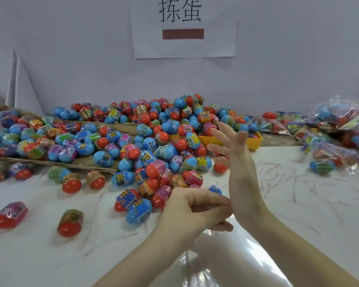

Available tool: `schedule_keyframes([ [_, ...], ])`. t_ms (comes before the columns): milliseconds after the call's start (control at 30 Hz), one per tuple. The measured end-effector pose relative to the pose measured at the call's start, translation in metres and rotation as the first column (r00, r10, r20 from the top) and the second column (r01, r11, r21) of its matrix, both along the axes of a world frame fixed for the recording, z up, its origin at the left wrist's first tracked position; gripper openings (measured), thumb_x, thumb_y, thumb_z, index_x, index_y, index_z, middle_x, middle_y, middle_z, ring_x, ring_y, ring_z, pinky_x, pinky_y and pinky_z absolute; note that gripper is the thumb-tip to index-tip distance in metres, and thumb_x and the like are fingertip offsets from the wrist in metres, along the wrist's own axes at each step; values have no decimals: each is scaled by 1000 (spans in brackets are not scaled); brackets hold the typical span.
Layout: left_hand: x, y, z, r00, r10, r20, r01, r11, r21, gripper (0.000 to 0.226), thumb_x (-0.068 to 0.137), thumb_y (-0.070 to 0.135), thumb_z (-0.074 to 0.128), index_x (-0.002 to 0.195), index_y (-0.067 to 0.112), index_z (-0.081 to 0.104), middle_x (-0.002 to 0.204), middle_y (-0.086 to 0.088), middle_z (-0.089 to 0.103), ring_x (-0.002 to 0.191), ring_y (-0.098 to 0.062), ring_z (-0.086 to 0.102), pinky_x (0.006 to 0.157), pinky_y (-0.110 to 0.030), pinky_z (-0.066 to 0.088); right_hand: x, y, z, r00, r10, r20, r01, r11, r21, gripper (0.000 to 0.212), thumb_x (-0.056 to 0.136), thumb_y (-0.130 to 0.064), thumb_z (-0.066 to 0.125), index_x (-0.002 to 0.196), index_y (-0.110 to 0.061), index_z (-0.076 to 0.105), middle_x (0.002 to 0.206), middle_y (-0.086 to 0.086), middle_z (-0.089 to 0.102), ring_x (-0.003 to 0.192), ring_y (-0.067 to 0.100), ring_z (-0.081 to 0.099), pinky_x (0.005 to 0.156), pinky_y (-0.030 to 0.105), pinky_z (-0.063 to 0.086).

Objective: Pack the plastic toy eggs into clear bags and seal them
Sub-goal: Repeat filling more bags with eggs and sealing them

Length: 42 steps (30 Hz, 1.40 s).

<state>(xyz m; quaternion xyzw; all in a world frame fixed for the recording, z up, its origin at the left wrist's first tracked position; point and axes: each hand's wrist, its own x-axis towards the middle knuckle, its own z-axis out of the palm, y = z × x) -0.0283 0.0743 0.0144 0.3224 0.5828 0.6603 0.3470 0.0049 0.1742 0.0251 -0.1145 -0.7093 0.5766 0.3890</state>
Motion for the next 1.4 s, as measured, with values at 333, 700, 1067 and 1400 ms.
schedule_keyframes([
  [333, -12, -2, -1, 972, 191, -138, -169, 973, 157, 18, 72, -2, 70, 68, 15, 75, 59, 1, 68, 48, -3, 60, 45, -11, 44, 31, 43, 33, 861, 264, 434, -431, 832, 348, 29, 49, -46, 73, 75, -33, 74, 66, 0, 67, 53, 6, 53, 49, 17, 42],
  [700, -37, -19, 3, 362, 331, -872, -394, 902, 178, 16, 76, 34, 69, 90, 25, 71, 69, 14, 61, 56, -2, 51, 53, -11, 42, 42, 87, 28, 716, -597, 361, 156, 642, 751, 72, 70, 14, 65, 135, -12, 45, 135, 21, 47, 115, 25, 52, 85, 28, 43],
  [1067, -17, -18, -4, 142, -435, -889, -248, 854, -457, 51, 78, 70, 45, 108, 34, 65, 71, 5, 54, 70, -11, 46, 50, -25, 19, 52, 110, 23, 876, -263, 403, 85, 909, 409, 75, 87, -48, 39, 147, -29, -3, 138, 2, 46, 96, 21, 64, 67, 21, 55],
  [1400, -16, -17, -5, 302, 2, -953, -151, 988, -45, 17, 68, 44, 70, 76, 29, 74, 66, 16, 41, 55, -3, 41, 48, -26, 40, 46, 98, 18, 791, -553, 264, 357, 766, 534, 105, 39, -63, 71, 133, -31, 37, 115, 5, 63, 102, 27, 59, 84, 47, 48],
])
